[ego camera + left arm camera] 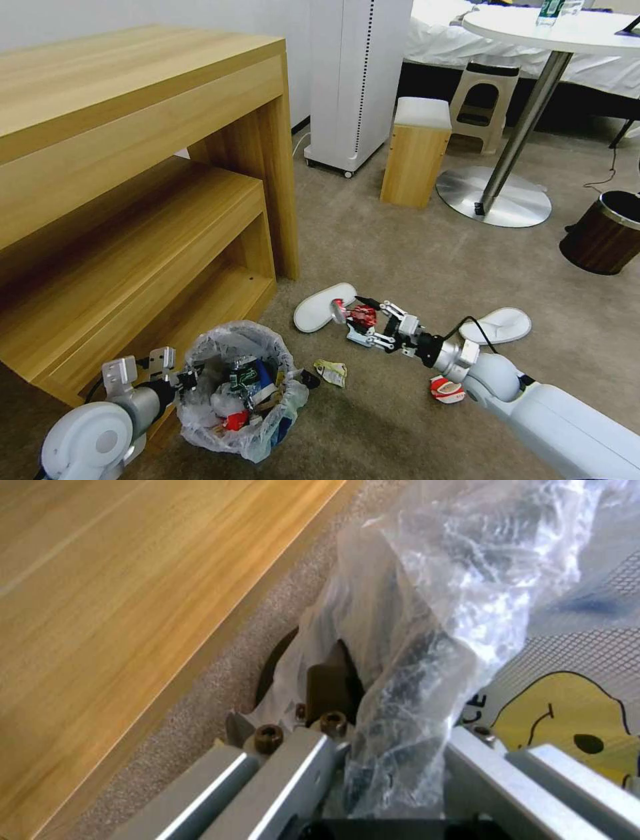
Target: Pick up the trash bin and place the garbage on the floor into it.
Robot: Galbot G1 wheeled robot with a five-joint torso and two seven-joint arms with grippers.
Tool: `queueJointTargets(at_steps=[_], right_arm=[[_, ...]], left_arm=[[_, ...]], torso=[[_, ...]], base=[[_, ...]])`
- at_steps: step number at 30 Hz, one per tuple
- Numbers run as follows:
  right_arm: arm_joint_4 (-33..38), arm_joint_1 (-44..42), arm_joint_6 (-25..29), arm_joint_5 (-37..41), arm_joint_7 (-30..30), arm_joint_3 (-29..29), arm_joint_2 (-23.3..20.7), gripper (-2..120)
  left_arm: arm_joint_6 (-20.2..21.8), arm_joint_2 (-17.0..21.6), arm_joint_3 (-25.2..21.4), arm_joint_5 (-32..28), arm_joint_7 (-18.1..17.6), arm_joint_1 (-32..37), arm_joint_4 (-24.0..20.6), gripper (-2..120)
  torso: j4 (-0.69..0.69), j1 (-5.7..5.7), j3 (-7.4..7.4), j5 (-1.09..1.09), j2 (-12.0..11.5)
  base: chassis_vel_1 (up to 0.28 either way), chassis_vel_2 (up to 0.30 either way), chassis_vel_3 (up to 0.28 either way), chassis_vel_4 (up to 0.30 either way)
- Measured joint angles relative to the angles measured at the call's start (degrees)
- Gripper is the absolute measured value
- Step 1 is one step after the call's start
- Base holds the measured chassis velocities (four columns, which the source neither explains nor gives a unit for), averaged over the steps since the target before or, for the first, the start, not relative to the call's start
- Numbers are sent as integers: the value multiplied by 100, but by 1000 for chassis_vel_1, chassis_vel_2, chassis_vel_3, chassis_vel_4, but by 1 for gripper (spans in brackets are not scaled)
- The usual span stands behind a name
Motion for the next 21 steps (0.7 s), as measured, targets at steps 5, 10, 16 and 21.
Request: queueJointTargets(at_steps=[5, 10, 16, 21], right_arm=[[173, 580, -130, 62, 132, -701, 13, 49], [264, 1272, -219, 282, 215, -1700, 164, 49], [266, 1764, -280, 447, 217, -2468, 323, 49], [96, 2099, -300, 479, 217, -3127, 514, 49]], left_arm=[[5, -12, 91, 8, -23, -73, 45, 0], [6, -41, 161, 13, -35, -148, 101, 0], [6, -48, 170, 12, -37, -185, 134, 0], [5, -45, 180, 1, -37, -237, 187, 0]], torso=[[0, 0, 0, 0, 0], [1, 0, 0, 1, 0], [1, 0, 0, 0, 0], [1, 0, 0, 0, 0]], base=[[0, 0, 0, 0], [0, 0, 0, 0], [0, 0, 0, 0], [0, 0, 0, 0]])
